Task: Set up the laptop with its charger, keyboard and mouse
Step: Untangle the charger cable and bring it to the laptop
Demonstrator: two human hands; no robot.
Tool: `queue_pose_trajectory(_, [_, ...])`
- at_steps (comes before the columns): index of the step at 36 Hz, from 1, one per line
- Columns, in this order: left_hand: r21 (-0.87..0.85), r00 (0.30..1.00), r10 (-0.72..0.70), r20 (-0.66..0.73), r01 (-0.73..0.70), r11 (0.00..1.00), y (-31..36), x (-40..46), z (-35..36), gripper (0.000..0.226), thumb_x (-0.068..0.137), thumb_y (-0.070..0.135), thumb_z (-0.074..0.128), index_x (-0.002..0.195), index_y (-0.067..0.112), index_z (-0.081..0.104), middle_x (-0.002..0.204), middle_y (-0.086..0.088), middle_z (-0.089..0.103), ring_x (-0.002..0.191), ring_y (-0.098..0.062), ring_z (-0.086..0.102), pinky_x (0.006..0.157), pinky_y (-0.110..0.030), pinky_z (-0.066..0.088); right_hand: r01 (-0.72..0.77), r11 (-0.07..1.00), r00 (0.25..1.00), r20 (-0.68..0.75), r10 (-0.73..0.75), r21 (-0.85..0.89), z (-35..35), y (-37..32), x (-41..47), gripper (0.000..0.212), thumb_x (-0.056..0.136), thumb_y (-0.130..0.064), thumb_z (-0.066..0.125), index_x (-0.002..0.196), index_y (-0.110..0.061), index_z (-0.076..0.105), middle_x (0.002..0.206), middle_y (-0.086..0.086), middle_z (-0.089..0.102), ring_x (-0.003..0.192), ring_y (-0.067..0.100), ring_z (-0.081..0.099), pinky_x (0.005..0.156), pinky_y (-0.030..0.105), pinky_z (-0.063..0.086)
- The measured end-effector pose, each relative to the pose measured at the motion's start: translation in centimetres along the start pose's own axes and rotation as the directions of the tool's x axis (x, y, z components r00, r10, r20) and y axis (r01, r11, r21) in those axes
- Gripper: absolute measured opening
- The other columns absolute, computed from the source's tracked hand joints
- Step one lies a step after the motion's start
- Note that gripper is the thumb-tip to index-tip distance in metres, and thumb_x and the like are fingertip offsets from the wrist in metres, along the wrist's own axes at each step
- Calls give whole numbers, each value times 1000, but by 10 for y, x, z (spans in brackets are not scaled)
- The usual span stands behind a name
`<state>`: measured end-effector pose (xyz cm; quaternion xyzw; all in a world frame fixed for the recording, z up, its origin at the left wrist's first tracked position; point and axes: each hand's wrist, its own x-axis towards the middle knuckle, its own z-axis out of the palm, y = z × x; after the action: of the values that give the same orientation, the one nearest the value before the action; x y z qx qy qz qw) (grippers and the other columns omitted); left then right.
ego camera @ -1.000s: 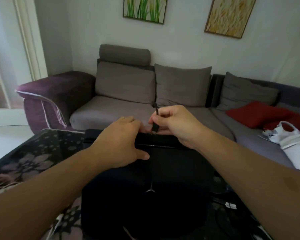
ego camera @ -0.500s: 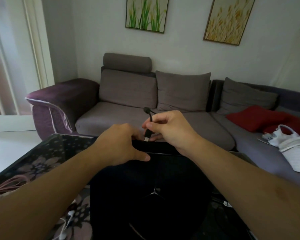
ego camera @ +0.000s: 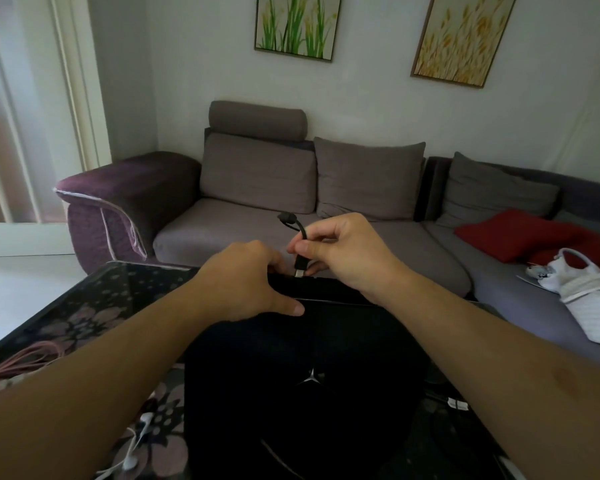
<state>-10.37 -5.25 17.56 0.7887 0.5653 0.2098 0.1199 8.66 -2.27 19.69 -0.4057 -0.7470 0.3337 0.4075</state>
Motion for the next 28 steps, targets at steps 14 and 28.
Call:
queue_pose_trajectory(14, [14, 1000, -5, 4, 5, 1000, -3, 2, 1, 62, 66, 63, 88, 118, 32, 74, 103, 15, 71, 92, -5, 65, 87, -36, 59, -25, 980, 997, -70, 39, 196, 1, 11, -4, 13, 98, -2, 69, 98, -6, 82, 92, 5, 80, 86, 20, 77, 75, 33, 66])
queue_pose_trajectory(28, [11, 1000, -12, 22, 12, 1000, 1, 1, -1, 59, 69, 59, 89, 118, 31, 73, 106, 15, 70, 96, -6, 65, 90, -35, 58, -35, 994, 999, -12, 36, 107, -2, 13, -4, 11, 97, -2, 71, 101, -3, 81, 91, 4, 81, 84, 17, 79, 75, 27, 64])
